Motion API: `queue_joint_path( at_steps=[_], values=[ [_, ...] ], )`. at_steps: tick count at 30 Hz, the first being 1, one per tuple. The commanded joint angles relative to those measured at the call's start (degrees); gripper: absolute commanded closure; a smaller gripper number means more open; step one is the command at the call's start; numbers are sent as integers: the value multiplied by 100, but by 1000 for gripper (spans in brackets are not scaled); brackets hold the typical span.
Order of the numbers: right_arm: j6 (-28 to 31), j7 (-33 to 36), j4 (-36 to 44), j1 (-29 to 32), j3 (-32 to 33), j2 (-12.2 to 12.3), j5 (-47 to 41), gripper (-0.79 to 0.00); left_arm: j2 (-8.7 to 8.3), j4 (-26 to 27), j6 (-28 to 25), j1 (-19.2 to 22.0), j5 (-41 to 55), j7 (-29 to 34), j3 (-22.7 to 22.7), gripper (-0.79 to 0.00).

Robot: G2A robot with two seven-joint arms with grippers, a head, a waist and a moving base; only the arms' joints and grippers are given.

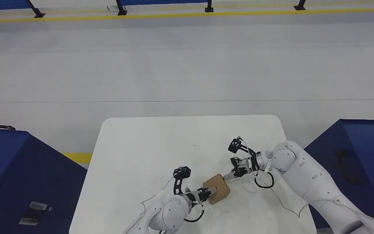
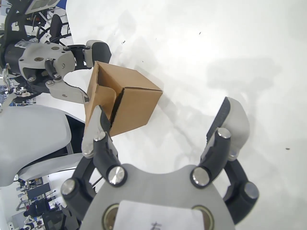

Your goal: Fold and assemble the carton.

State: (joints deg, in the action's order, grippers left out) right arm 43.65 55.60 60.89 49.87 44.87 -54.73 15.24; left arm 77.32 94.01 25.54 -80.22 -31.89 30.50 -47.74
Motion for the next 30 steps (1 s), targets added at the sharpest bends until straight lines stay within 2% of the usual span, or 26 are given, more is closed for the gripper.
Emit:
queue_joint_path(
  at_steps=[1,12,30],
  values=[
    [2,-12,-59,-44,-48,-28,8,-785,2,-13,-9,-2,-4,-4,7,-785],
    [253,-108,-200,-142,-194,-110,40,-785,16,-27,-71,-8,82,-23,10,-785],
    [174,-17,-63,-133,-230,-95,144,-785,-7,-17,-136,-82,201,66,-65,-785]
  ],
)
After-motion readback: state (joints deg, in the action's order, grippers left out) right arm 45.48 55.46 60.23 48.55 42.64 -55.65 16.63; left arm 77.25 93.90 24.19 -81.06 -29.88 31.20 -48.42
